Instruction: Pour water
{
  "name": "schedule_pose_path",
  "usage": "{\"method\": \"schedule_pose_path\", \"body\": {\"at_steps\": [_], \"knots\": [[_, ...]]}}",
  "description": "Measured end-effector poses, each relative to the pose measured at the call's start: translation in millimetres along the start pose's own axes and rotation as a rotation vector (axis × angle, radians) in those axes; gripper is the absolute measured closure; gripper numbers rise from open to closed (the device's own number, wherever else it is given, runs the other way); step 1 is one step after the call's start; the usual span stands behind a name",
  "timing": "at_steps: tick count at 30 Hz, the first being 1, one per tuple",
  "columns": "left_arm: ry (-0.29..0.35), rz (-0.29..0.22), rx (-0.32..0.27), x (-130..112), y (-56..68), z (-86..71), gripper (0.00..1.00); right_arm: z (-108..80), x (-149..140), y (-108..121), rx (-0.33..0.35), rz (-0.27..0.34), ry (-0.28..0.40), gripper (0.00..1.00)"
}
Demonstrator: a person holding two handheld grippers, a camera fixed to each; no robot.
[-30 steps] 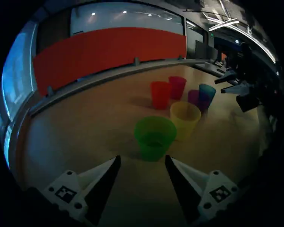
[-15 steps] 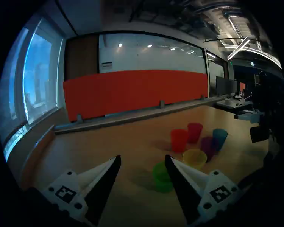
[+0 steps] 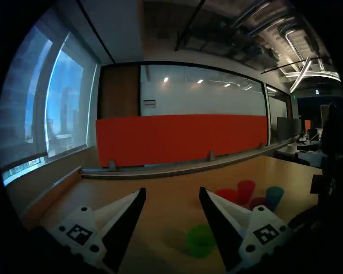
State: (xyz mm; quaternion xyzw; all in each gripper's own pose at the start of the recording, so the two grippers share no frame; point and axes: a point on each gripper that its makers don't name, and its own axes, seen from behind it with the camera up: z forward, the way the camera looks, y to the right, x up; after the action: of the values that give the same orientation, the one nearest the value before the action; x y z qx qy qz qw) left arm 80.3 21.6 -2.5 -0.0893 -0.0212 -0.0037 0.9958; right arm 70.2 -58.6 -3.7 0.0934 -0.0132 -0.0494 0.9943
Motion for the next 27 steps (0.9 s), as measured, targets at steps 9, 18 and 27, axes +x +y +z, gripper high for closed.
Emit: {"method": "schedule_pose_path", "body": {"at_steps": [9, 18, 27], "knots": [[0.050, -0.083, 0.074, 7, 2.0, -0.9, 0.14, -3.6, 3, 18, -0.108, 0.054, 0.032, 0.00], [0.060, -0.107, 0.092, 8, 2.0, -2.4, 0.14, -8.9, 8, 22, -0.162, 0.060, 0.054, 0.00], [0.072, -0.072, 0.139, -2, -5.2, -6.6, 0.14, -11.4, -7, 24, -0.184, 0.072, 0.035, 0.00]]}}
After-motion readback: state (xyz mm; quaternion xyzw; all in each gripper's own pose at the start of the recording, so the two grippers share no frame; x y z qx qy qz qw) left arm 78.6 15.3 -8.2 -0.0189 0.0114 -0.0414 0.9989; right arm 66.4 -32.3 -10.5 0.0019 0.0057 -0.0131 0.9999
